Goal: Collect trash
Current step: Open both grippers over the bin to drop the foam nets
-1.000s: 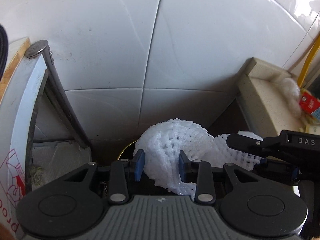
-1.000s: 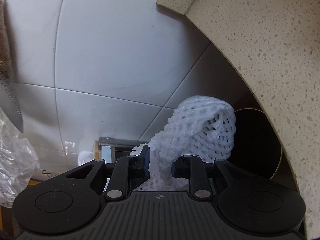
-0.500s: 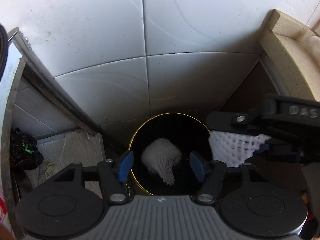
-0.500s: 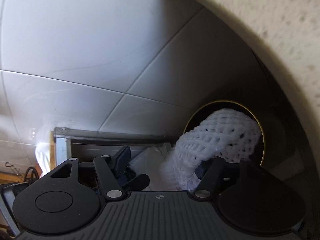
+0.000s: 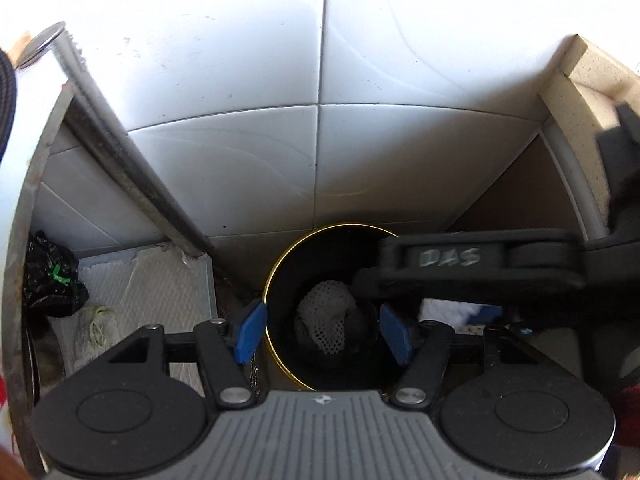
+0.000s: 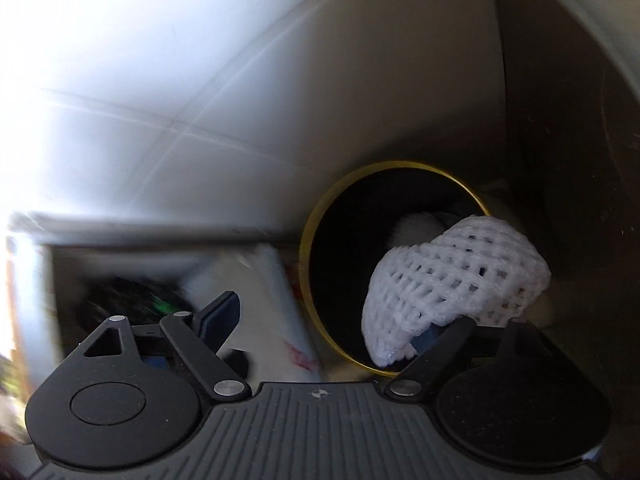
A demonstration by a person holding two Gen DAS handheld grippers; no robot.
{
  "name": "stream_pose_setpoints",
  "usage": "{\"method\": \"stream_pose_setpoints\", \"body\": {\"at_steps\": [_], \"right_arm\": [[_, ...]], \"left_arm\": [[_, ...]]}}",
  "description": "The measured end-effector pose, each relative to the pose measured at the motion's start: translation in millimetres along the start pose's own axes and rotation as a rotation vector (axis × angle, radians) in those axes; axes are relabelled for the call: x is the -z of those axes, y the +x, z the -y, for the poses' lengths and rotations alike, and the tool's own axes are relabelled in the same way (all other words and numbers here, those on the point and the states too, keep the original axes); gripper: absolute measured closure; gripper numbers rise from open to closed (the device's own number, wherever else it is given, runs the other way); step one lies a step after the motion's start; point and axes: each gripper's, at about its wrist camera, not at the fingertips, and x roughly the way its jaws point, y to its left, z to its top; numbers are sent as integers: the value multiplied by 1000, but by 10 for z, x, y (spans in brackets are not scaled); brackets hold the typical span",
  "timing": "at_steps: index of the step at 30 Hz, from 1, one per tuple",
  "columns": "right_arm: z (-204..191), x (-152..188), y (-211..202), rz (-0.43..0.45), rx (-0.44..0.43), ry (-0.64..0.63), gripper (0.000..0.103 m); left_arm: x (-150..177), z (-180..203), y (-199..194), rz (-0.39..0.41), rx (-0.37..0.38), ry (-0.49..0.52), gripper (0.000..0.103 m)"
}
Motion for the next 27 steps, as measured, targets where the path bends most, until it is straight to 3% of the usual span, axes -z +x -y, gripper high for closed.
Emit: {"method": "stream_pose_setpoints", "body": {"at_steps": [2, 4, 6, 8, 9, 10, 13, 21, 27], "right_arm": [[-124, 2, 101, -9, 60, -110, 13], [-89, -55, 273, -82, 140, -103, 17], [-174, -41, 284, -80, 136, -155, 24], [-211, -47, 373, -70, 196, -234, 11], [-121, -63, 456, -103, 238, -201, 13], [-45, -72, 492, -121, 243, -163, 18], [41, -28, 363, -101, 169, -130, 19], [-181, 122, -427, 84, 136, -195, 16], [-244, 242, -1065, 234, 133, -255, 14]], "left_arm": [[32, -21, 6, -2, 8, -11, 43], [58, -43, -12, -2, 22, -19, 43], [87, -57, -24, -4, 19, -29, 43], [91, -74, -8, -16, 14, -32, 44], [89, -89, -10, -18, 21, -35, 44], [97, -106, -25, -18, 26, -47, 44], [95, -124, -41, -15, 24, -53, 44], [86, -24, -217, 21, 57, 2, 44], [115, 117, -466, 65, 39, 25, 44]]}}
